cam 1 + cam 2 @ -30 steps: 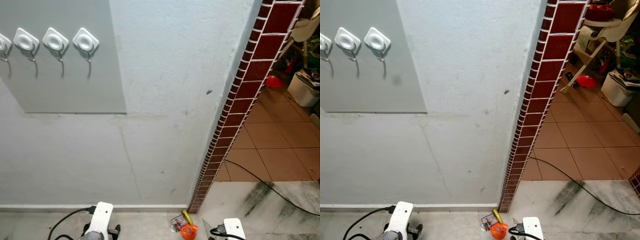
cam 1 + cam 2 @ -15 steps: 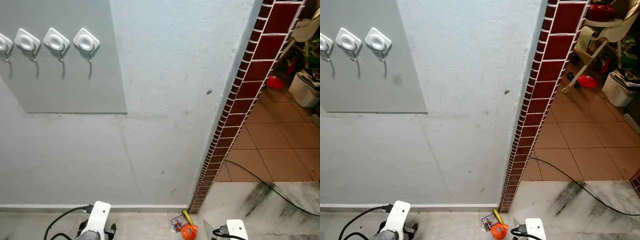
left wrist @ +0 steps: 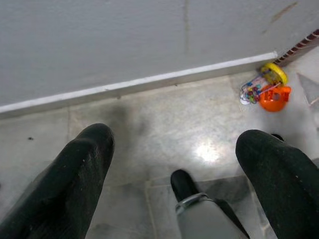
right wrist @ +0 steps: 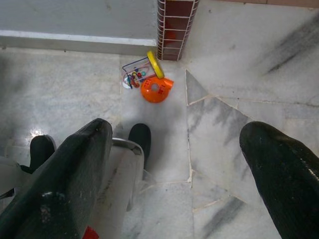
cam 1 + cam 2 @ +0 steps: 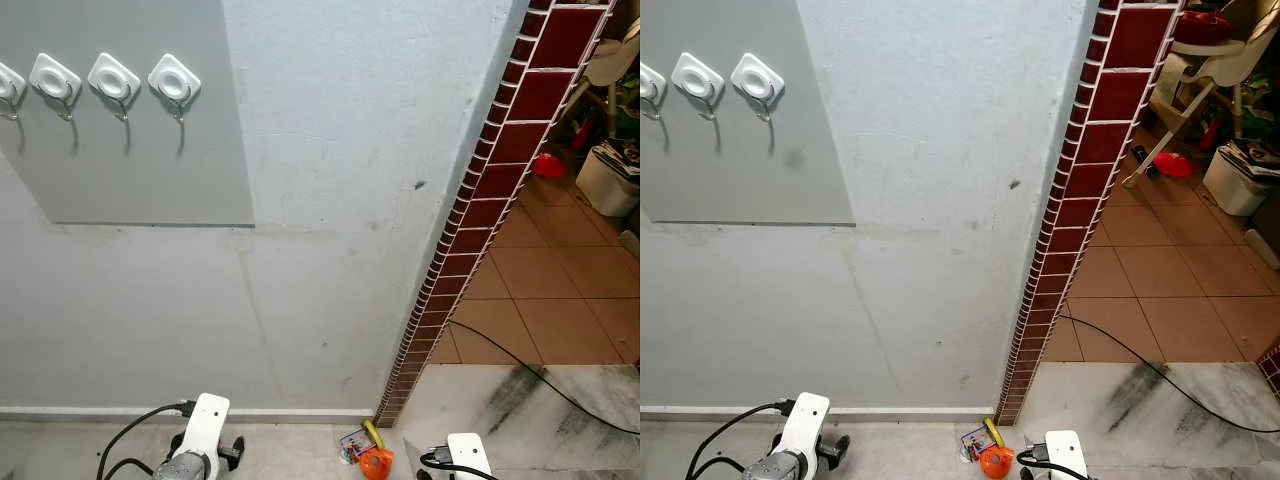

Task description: Hang keys on a hook

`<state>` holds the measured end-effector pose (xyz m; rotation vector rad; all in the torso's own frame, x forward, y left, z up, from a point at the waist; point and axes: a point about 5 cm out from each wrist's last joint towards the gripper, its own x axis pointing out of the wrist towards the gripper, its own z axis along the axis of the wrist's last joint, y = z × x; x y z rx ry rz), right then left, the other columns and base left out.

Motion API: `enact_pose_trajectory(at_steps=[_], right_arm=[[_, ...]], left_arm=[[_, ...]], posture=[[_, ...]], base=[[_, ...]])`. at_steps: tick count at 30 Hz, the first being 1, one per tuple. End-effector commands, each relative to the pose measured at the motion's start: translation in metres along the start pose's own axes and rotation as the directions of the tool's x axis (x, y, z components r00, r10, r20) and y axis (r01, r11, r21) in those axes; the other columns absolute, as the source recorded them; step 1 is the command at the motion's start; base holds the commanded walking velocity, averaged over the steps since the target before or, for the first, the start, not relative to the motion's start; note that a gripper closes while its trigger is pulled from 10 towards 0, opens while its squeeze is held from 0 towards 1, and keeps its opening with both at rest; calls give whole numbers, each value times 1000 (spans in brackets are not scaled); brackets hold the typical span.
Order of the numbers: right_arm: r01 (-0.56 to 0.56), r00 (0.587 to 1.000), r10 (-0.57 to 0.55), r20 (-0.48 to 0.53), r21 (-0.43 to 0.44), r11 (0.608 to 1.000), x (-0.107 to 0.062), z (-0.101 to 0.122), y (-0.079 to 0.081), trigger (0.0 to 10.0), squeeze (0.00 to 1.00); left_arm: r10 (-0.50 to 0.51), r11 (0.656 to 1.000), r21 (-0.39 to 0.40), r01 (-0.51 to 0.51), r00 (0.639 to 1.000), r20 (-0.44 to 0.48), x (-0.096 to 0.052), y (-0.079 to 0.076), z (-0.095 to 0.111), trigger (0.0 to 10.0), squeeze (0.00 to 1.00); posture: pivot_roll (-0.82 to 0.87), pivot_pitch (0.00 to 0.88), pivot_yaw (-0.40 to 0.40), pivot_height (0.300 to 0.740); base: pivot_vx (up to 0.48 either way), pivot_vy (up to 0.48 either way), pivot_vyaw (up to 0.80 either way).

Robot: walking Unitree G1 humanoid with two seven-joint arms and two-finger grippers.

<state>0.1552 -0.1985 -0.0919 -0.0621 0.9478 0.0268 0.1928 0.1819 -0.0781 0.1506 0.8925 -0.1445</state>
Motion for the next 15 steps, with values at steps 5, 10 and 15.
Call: enact_pose_trajectory(at_steps=[5, 10, 15], right_arm=[[2, 1000, -2, -18, -8, 1000, -1, -6, 5, 10000, 0], [5, 1000, -6, -28, -15, 1000, -2, -9, 4, 10000, 0], [5, 999, -6, -34, -28, 1000, -2, -10, 4, 10000, 0]], left_arm=[[1, 999, -37, -2, 999, -43, -3, 1, -15, 10000, 0], [-6, 999, -35, 4, 999, -54, -4, -1, -17, 10000, 0], [-7, 999, -44, 4, 998, -55, -4, -2, -18, 10000, 0]], posture=[[-92, 0, 19, 740], [-96, 0, 19, 740], [-87, 0, 14, 740]], base=[[0, 0, 0], [0, 0, 0], [0, 0, 0]])
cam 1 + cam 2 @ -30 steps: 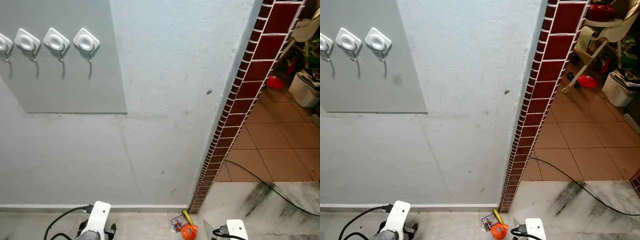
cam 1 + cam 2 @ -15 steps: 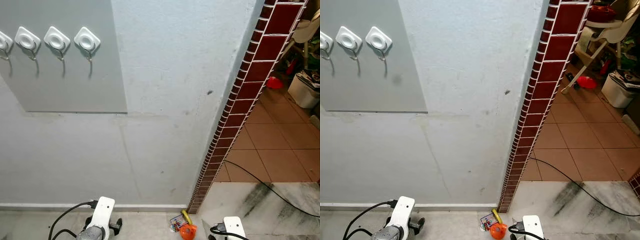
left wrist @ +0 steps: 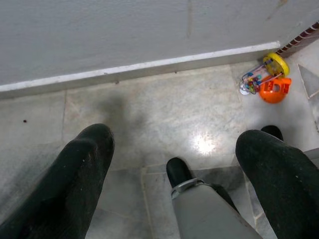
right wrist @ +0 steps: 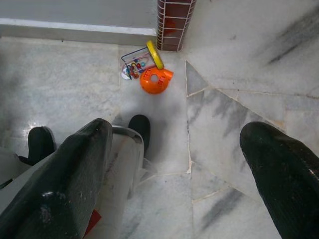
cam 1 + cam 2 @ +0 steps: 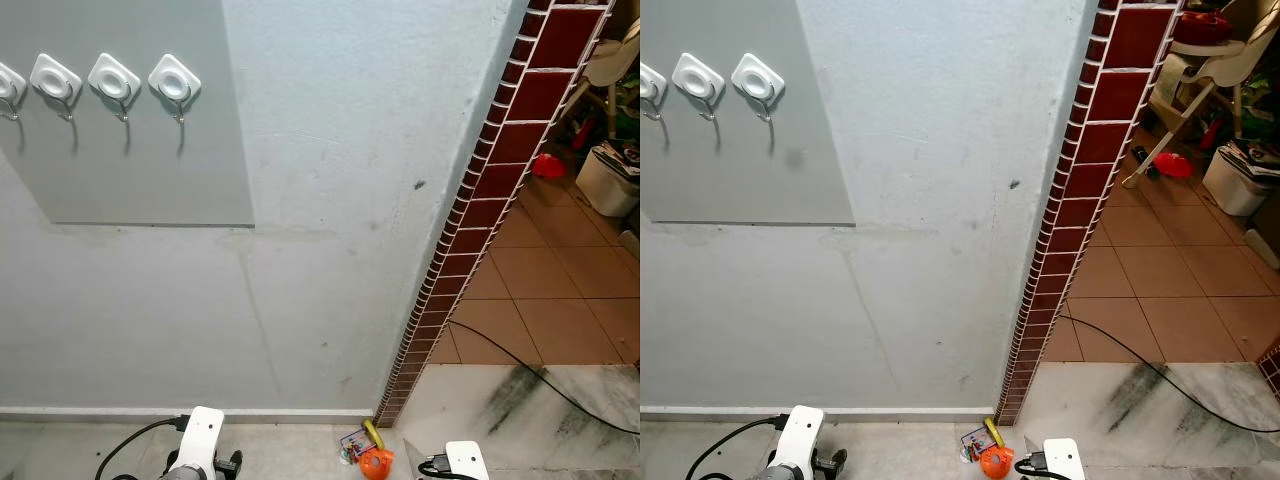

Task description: Hang keys on a hook

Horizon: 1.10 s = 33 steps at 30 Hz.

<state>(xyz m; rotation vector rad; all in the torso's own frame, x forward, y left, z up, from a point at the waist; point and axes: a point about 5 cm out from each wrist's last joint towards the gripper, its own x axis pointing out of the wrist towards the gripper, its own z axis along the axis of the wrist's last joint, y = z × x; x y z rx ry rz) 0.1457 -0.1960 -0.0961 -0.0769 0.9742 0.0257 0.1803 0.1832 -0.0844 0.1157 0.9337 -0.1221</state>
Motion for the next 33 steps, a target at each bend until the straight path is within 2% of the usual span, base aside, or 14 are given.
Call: enact_pose_trajectory(at_steps=[1, 5, 14, 20, 24, 27, 33], right_arm=[[-1, 1000, 1, -7, -15, 1000, 0, 0, 1, 10000, 0], [-1, 1000, 1, -10, -27, 1000, 1, 1, 1, 10000, 0], [-19, 1000, 18, -10, -89, 996, 3, 6, 6, 10000, 0], [-20, 1000, 19, -11, -95, 995, 3, 7, 6, 10000, 0], [-19, 1000, 18, -14, -101, 995, 3, 6, 6, 10000, 0], [-19, 1000, 17, -16, -107, 994, 2, 5, 5, 10000, 0], [-18, 1000, 16, -21, -113, 993, 2, 4, 4, 10000, 0]], left_arm=[[-7, 1000, -2, 7, 1000, -16, -1, 0, -4, 10000, 0], [-7, 1000, 1, 7, 1000, -19, -1, -1, -4, 10000, 0], [0, 1000, -19, 0, 1000, -24, -1, -1, -7, 10000, 0], [3, 1000, -31, -4, 1000, -30, -2, 0, -9, 10000, 0], [4, 999, -44, -6, 999, -35, -2, 1, -10, 10000, 0], [4, 1000, -23, -4, 1000, -31, -2, 1, -9, 10000, 0], [3, 1000, -4, -3, 1000, -28, -2, 0, -8, 10000, 0]], posture=[[-87, 0, 14, 740], [-76, 0, 10, 740], [-54, 0, 0, 740], [-49, 0, -1, 740], [-48, 0, -3, 740], [-47, 0, -4, 740], [-49, 0, -6, 740]], base=[[0, 0, 0], [0, 0, 133], [0, 0, 800], [0, 0, 800], [0, 368, 800], [0, 458, 800], [0, 0, 800]])
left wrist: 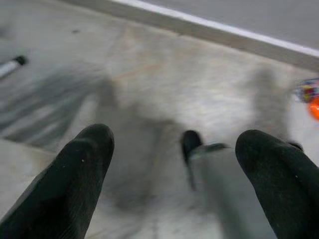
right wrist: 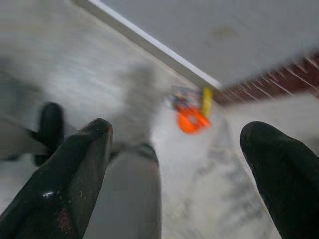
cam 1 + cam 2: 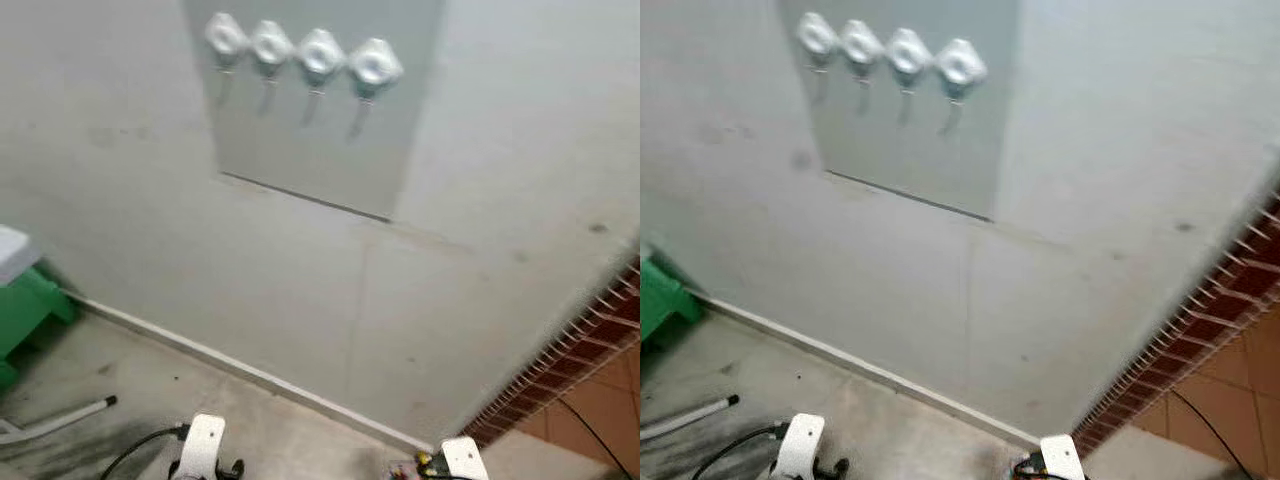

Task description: Hang keys on a hook

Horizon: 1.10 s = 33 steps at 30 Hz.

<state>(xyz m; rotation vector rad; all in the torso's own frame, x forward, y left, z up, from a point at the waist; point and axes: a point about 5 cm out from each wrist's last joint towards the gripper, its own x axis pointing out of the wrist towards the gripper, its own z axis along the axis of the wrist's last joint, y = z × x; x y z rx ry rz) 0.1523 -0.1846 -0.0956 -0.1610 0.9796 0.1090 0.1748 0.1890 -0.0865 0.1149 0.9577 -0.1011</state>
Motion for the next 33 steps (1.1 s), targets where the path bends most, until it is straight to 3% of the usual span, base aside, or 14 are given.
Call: enact_pose_trajectory(at_steps=[1, 33], right_arm=[[15, 1000, -15, -16, -5, 1000, -1, -4, -7, 10000, 0], [4, 1000, -4, -18, 6, 1000, -2, -6, -6, 10000, 0]], left_arm=[[-13, 1000, 8, 13, 1000, -3, 0, -5, -1, 10000, 0], [-26, 1000, 5, 26, 999, -24, 0, -7, -6, 10000, 0]], posture=[[-49, 0, -5, 740], [-40, 0, -9, 740]], base=[[0, 0, 800], [0, 0, 800]])
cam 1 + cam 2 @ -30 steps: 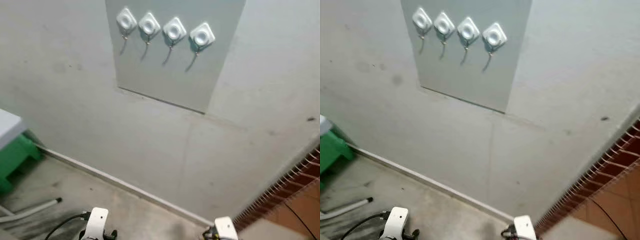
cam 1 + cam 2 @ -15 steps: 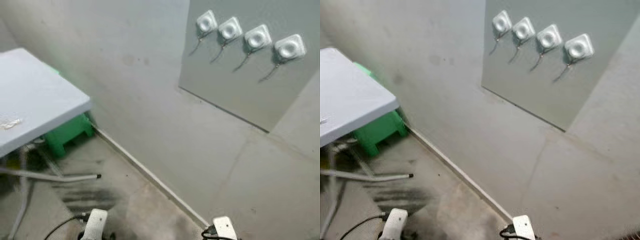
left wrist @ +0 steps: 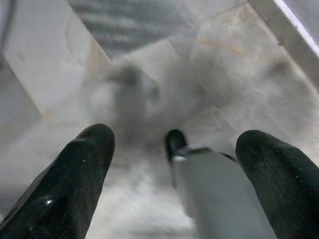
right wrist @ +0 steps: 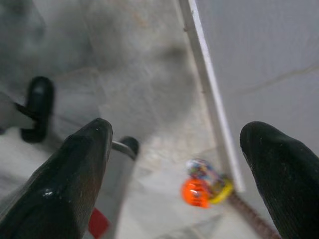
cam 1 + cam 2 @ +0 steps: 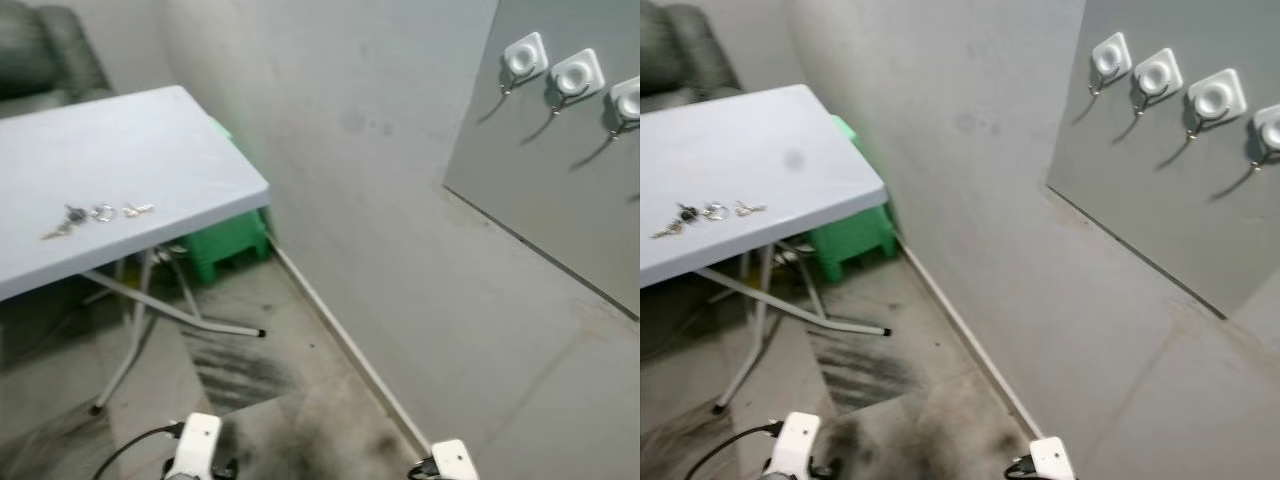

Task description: Hang keys on a hook

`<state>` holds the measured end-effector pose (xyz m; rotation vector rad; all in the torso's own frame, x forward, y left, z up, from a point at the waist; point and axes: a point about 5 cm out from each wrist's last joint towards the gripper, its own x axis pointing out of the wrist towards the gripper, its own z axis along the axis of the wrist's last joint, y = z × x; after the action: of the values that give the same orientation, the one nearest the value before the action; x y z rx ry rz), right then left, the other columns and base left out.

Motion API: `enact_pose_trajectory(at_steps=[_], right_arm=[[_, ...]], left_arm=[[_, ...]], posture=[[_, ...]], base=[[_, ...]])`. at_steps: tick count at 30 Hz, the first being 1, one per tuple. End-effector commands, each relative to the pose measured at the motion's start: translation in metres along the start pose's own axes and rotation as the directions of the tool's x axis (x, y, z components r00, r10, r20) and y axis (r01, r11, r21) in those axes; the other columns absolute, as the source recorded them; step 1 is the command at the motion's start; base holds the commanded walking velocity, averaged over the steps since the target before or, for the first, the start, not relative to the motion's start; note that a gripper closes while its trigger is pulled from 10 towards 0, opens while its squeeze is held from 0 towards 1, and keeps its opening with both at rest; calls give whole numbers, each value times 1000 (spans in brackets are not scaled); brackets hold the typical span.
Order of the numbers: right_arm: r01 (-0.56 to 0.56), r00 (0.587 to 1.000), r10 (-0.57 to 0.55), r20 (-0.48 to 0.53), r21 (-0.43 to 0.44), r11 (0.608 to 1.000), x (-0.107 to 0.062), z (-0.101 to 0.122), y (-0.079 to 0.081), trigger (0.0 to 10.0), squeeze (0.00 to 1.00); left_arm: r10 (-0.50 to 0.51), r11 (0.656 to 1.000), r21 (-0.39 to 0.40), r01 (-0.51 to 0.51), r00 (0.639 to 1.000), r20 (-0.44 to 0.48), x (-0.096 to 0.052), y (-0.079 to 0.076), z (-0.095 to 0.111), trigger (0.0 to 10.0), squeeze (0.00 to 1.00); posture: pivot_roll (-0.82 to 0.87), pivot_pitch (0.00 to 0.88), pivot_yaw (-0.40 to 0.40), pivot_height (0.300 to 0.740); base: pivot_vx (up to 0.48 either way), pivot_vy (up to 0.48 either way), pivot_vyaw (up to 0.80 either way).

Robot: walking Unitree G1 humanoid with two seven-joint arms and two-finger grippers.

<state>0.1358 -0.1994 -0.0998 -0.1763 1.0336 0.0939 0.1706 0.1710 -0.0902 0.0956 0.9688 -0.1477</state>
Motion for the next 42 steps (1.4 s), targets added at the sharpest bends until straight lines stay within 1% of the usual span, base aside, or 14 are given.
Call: enact_pose_trajectory(at_steps=[1, 10, 21, 24, 26, 30, 32, 33, 36, 37, 39, 40, 41, 42], right_arm=[[-11, 999, 11, 36, 13, 1000, 3, 12, 6, 10000, 0], [-11, 999, 10, 37, 20, 1000, 3, 13, 6, 10000, 0], [1, 999, -3, 53, 28, 1000, 4, 19, 2, 10000, 0], [-6, 997, 2, 77, 61, 998, 4, 22, 2, 10000, 0], [-9, 995, 0, 95, 91, 996, 4, 25, 1, 10000, 0], [-21, 986, 2, 169, 111, 994, 5, 39, -2, 10000, 0], [-40, 966, 11, 257, 108, 993, 5, 57, -3, 10000, 0], [-40, 966, 11, 257, 108, 993, 5, 57, -3, 10000, 0], [-64, 932, 22, 362, 104, 992, 3, 78, -4, 10000, 0], [-64, 932, 22, 362, 104, 992, 3, 78, -4, 10000, 0], [-79, 877, 21, 481, 101, 992, -1, 103, -5, 10000, 0], [-84, 857, 19, 514, 102, 991, -2, 110, -5, 10000, 0], [-103, 823, 33, 567, 92, 990, -5, 122, -4, 10000, 0], [-121, 803, 56, 593, 69, 990, -7, 129, -2, 10000, 0]], left_arm=[[24, 1000, -5, -24, 1000, -16, -2, 11, -4, 10000, 0], [21, 1000, -12, -22, 1000, -17, -2, 9, -4, 10000, 0], [20, 1000, -17, -20, 1000, 16, 0, 7, 6, 10000, 0], [14, 1000, -18, -13, 999, 45, 1, 6, 13, 10000, 0], [9, 1000, -18, -8, 998, 69, 2, 6, 18, 10000, 0], [4, 1000, -12, -2, 989, 144, 3, 6, 34, 10000, 0], [-13, 1000, 6, 12, 971, 239, 3, 6, 55, 10000, 0], [-13, 1000, 6, 12, 971, 239, 3, 6, 55, 10000, 0], [-22, 1000, 6, 21, 938, 345, 1, 9, 77, 10000, 0], [-22, 1000, 6, 21, 938, 345, 1, 9, 77, 10000, 0], [-32, 999, 48, 11, 891, 453, -3, 9, 101, 10000, 0], [-38, 998, 58, 11, 875, 482, -4, 9, 108, 10000, 0], [-54, 997, 82, 12, 849, 526, -7, 9, 120, 10000, 0], [-73, 993, 116, 11, 832, 550, -9, 7, 126, 10000, 0]], posture=[[-41, 0, -8, 740], [-42, 0, -9, 740], [-46, 0, -13, 740], [-46, 0, -15, 740], [-48, 0, -12, 740], [-55, 0, -9, 740], [-58, 0, -9, 740], [-58, 0, -9, 740], [-62, 0, -7, 740], [-62, 0, -7, 740], [-61, 0, -8, 740], [-62, 0, -5, 740], [-62, 0, -5, 740], [-64, 0, 0, 740]], base=[[0, 0, 800], [0, 0, 800], [0, 0, 800], [0, 0, 800], [0, 0, 0], [0, 0, 0], [0, 0, 0], [0, 0, 0], [0, 0, 0], [0, 0, 0], [0, 0, 0], [0, 0, 0], [0, 0, 0], [0, 0, 0]])
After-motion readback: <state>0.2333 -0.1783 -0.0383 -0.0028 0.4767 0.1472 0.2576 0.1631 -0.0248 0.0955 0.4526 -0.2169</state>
